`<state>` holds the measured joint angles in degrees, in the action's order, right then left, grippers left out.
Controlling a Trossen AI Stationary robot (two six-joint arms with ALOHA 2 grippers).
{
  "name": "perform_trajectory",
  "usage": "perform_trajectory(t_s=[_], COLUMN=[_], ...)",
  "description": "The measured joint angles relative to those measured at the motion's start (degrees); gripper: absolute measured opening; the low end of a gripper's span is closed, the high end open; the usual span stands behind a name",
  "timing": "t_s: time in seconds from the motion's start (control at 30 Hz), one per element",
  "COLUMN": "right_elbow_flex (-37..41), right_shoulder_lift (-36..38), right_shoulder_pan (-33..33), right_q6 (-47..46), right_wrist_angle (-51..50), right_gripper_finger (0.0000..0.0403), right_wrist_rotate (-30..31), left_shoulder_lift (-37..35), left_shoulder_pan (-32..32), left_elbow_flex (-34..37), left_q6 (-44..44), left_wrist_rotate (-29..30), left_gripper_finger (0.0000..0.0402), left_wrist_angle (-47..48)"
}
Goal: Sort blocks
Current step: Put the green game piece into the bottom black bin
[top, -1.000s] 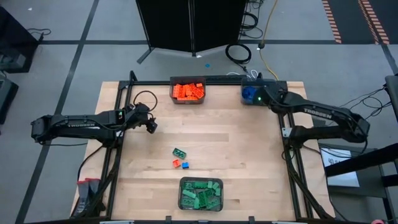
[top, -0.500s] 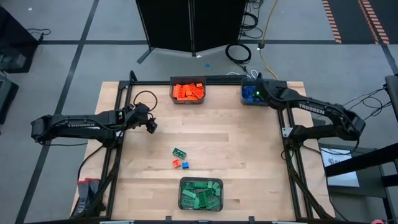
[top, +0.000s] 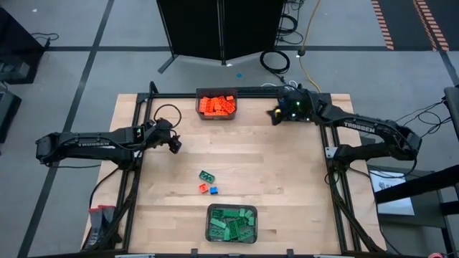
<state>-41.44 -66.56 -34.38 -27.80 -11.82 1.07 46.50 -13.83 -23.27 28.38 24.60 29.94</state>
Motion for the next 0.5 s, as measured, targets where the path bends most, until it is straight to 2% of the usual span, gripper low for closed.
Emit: perform_trajectory(t_s=[0.1,0.27,0.37,0.5], right_elbow_flex=[-0.16,-0.25,-3.32,-12.06], right_shoulder_lift=[-1.53,-9.42,-17.35,-28.68], right_shoulder_pan=[6.32,17.84,23.45,28.53], right_q6=[-2.58,-2.64,-2.6,2.02], right_wrist_angle=[9.82,21.12,22.75,22.63], right_gripper_finger=[0.0271,0.0269,0.0269,0.0269], right_wrist_rotate=[-2.26,0.82,3.77,4.99], left_shoulder_lift=[0.0,0.0,0.0,0.0], left_shoulder_pan=[0.01,-0.01,-0.01,-0.01], left_elbow_flex=[0.0,0.0,0.0,0.0], left_q6=[0.0,-0.03,-0.02,1.31], left_wrist_rotate=[0.73,1.34,1.38,1.37], left_gripper_finger=[0.027,0.027,0.027,0.027], left_wrist_angle=[-1.2,-3.52,-3.86,-3.86])
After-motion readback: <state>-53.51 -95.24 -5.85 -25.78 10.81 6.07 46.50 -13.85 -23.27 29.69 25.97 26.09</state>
